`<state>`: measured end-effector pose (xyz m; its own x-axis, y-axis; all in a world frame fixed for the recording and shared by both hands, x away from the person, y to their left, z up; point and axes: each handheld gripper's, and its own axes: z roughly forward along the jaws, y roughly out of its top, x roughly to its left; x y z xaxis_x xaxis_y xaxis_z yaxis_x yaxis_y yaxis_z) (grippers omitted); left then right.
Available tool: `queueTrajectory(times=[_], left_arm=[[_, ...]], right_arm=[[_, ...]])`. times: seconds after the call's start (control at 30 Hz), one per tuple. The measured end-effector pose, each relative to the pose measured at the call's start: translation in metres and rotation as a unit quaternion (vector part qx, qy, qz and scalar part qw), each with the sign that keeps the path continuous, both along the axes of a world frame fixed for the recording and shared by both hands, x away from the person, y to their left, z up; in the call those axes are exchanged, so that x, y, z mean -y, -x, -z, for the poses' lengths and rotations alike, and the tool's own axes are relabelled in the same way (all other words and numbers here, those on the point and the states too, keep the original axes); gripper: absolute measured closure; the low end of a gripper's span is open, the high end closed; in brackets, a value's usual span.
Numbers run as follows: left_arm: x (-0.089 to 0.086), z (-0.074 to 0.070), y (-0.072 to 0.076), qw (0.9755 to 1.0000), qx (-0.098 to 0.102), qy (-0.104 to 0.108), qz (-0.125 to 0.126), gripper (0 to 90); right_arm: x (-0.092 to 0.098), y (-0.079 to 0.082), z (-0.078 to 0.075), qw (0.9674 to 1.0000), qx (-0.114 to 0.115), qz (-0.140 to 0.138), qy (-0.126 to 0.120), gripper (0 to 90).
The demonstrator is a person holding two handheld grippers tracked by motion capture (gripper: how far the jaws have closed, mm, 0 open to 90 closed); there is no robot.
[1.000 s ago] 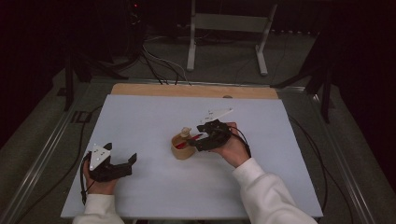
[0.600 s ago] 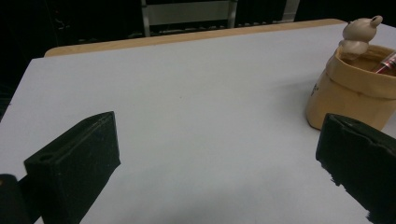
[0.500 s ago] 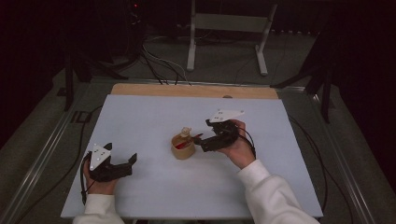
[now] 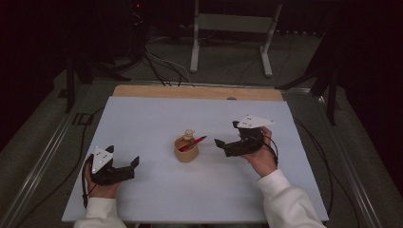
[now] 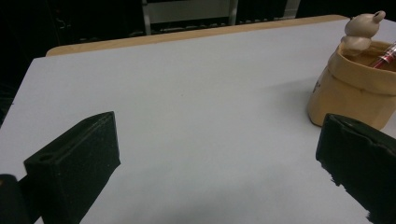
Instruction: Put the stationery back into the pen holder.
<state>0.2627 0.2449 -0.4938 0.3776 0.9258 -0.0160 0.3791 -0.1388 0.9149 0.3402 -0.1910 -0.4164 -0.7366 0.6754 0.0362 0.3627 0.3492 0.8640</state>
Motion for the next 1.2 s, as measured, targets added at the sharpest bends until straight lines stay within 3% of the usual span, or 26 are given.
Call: queueTrajectory(times=[0.27, 0.47, 0.53, 0.8, 0.93, 1.2], left_arm=[[0.000, -0.006, 0.003, 0.9999, -0.001, -0.011, 0.007, 0.1], [-0.004, -0.009, 0.005, 1.0000, 0.002, -0.005, 0.003, 0.1], [-0.005, -0.010, 0.006, 1.0000, 0.005, 0.000, 0.004, 0.1], [-0.007, -0.012, 0.010, 0.9998, 0.015, 0.006, 0.009, 0.1], [-0.009, -0.014, 0.011, 0.9997, 0.021, 0.011, 0.008, 0.1], [-0.007, -0.014, 0.013, 0.9994, 0.023, 0.017, 0.019, 0.1]], right_arm=[[0.031, 0.014, 0.010, 0.9993, 0.002, 0.037, -0.003, 0.0], [0.054, 0.031, 0.027, 0.9967, 0.020, 0.079, -0.009, 0.0], [0.062, 0.034, 0.034, 0.9963, 0.013, 0.083, -0.013, 0.0], [0.090, 0.050, 0.053, 0.9918, 0.027, 0.120, -0.036, 0.0], [0.099, 0.058, 0.058, 0.9904, 0.037, 0.130, -0.033, 0.0], [0.115, 0.063, 0.065, 0.9855, 0.041, 0.158, -0.045, 0.0]])
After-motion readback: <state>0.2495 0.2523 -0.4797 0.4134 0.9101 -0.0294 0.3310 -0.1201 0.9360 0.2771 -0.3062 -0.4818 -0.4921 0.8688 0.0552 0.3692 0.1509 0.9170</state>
